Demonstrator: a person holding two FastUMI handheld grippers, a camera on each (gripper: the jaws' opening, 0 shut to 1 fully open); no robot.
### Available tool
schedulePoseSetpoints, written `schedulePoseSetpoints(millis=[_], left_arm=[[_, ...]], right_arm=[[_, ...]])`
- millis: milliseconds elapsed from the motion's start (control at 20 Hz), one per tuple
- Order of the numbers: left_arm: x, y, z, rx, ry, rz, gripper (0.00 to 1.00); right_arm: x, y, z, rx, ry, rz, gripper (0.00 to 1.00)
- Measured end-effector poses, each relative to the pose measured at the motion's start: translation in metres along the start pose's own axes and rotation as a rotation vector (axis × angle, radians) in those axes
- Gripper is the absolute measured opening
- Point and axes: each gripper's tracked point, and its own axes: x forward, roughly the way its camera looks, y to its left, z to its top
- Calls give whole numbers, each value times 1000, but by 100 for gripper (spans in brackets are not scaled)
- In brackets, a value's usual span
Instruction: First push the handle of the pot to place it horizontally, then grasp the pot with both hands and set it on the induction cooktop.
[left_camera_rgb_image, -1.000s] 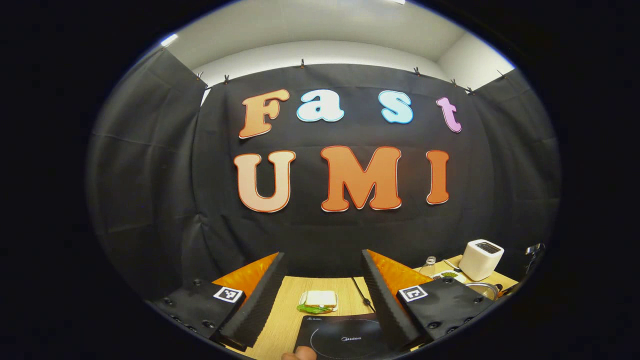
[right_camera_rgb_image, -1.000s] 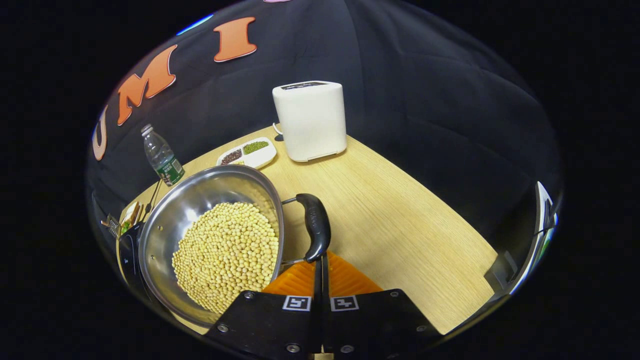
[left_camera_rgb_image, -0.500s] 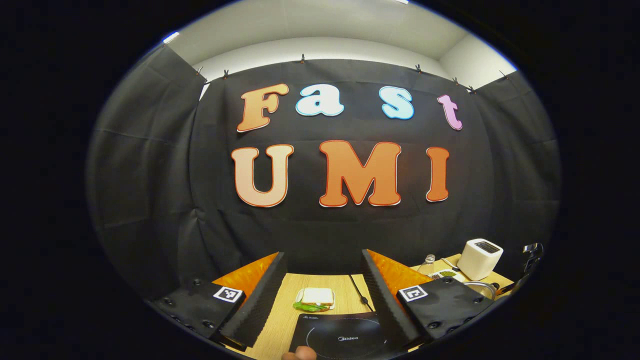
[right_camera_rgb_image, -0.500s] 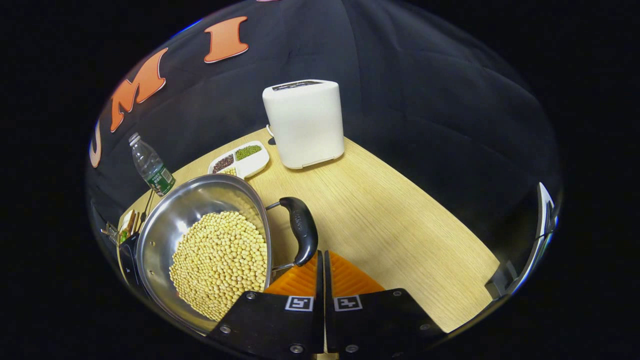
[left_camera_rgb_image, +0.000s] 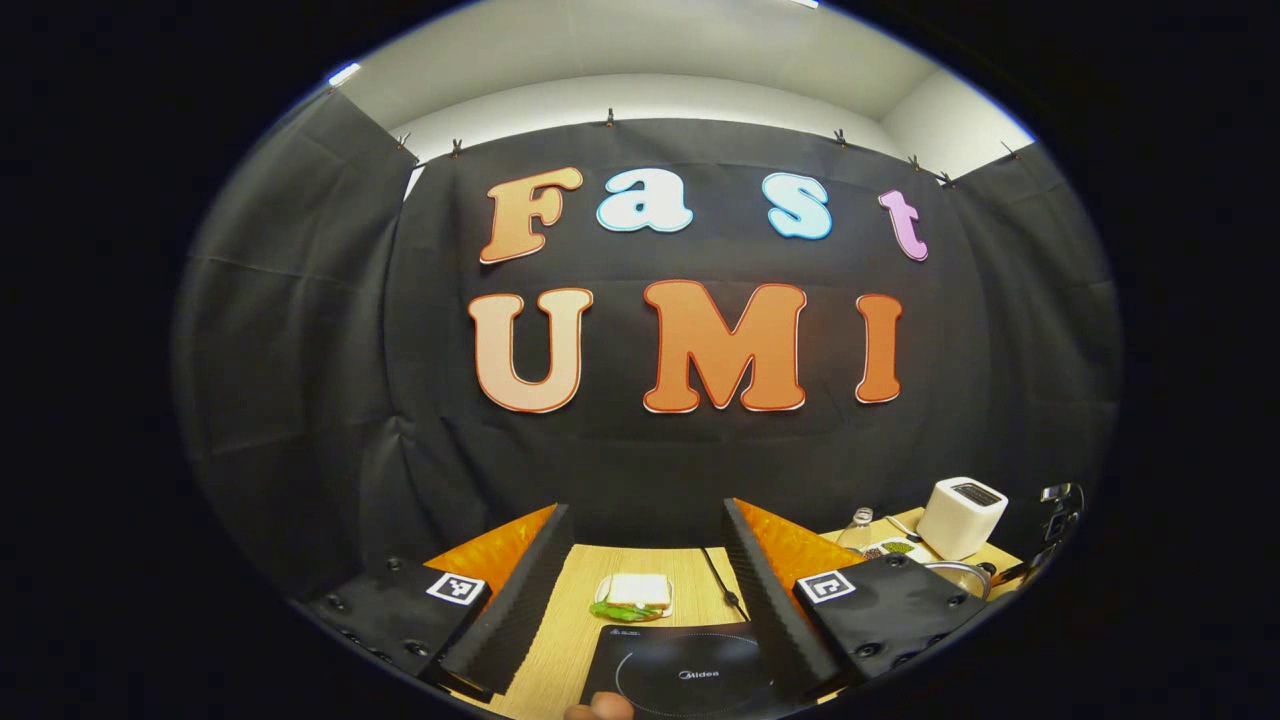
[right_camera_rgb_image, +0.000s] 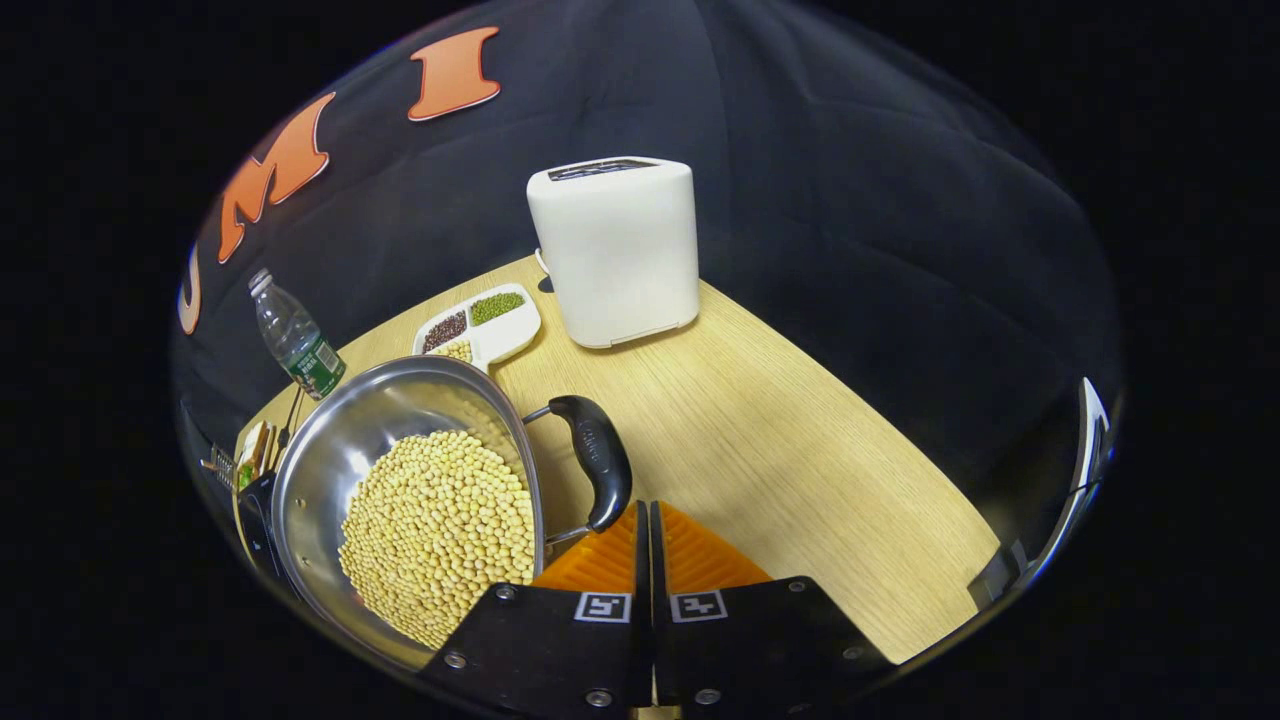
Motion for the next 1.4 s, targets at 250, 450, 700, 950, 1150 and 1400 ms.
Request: schedulePoseSetpoints(millis=[250, 450, 700, 950, 1150, 1400], left_arm=[[-10, -6, -3, 11, 4, -5, 99], [-8, -27, -13, -3, 17, -48, 97], [1, -76, -47, -31, 75, -134, 97], [23, -137, -104, -36, 160, -204, 98], [42, -184, -169, -49, 276, -243, 97], [48, -248, -264, 9, 440, -315, 98]], right_arm=[[-3, 3, 2, -6, 2, 5, 1], [-19, 1, 7, 6, -25, 8, 1], [-47, -5, 28, 31, -102, 11, 3], [-67, 5, 41, -14, -141, 75, 20], [-63, 22, 48, -18, -170, 138, 67], [-47, 38, 53, -101, -197, 170, 95]])
